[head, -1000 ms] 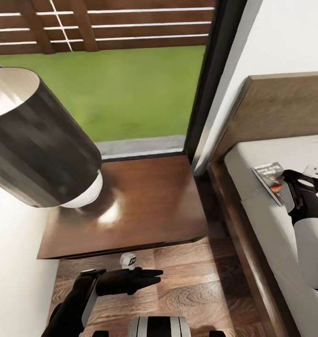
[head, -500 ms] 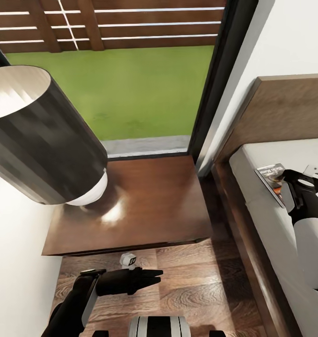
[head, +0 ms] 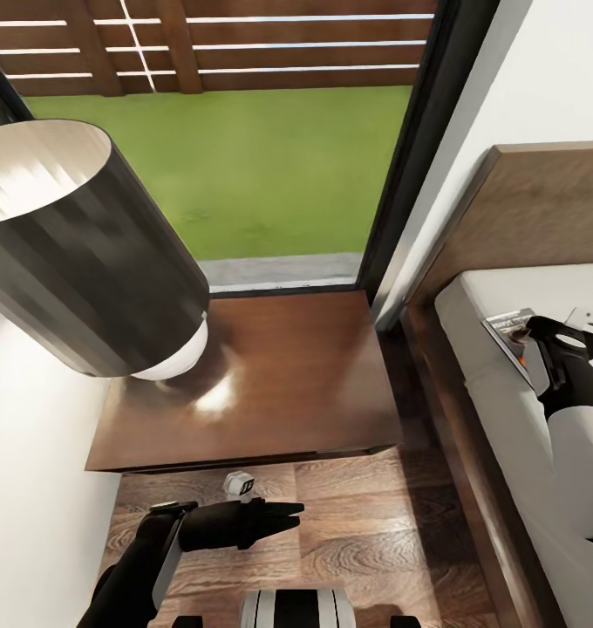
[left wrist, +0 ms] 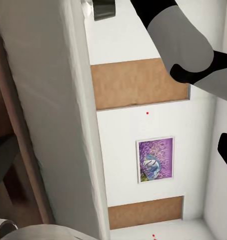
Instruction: In the bedroom, move the book from the bed onto either nightstand, and place the two sandals side by side next to the bed.
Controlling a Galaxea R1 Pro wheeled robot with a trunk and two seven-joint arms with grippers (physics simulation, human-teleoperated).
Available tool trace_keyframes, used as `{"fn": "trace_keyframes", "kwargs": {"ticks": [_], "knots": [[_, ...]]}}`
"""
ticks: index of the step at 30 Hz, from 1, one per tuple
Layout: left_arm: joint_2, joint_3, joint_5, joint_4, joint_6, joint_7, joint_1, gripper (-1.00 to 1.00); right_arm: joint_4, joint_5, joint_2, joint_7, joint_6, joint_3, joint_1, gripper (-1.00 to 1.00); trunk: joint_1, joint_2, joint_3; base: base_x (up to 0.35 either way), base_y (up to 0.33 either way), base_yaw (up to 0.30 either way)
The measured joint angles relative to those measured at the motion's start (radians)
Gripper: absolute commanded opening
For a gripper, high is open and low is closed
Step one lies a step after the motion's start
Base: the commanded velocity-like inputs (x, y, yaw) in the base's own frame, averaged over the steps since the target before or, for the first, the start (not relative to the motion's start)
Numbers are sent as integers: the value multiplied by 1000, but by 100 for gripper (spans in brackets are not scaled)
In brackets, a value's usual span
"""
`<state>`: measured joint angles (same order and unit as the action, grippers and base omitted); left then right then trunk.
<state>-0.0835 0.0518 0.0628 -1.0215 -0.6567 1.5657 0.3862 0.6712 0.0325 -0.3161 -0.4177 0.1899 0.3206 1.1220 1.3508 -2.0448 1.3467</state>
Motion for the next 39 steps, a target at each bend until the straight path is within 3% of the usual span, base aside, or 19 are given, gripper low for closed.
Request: {"fn": "trace_keyframes", "kwargs": {"ticks": [39], "knots": [[0,0,0,0,0,0,0,100,3,1,0,1,-1,-2,0,100,0,0,0,-33,0,0]]}}
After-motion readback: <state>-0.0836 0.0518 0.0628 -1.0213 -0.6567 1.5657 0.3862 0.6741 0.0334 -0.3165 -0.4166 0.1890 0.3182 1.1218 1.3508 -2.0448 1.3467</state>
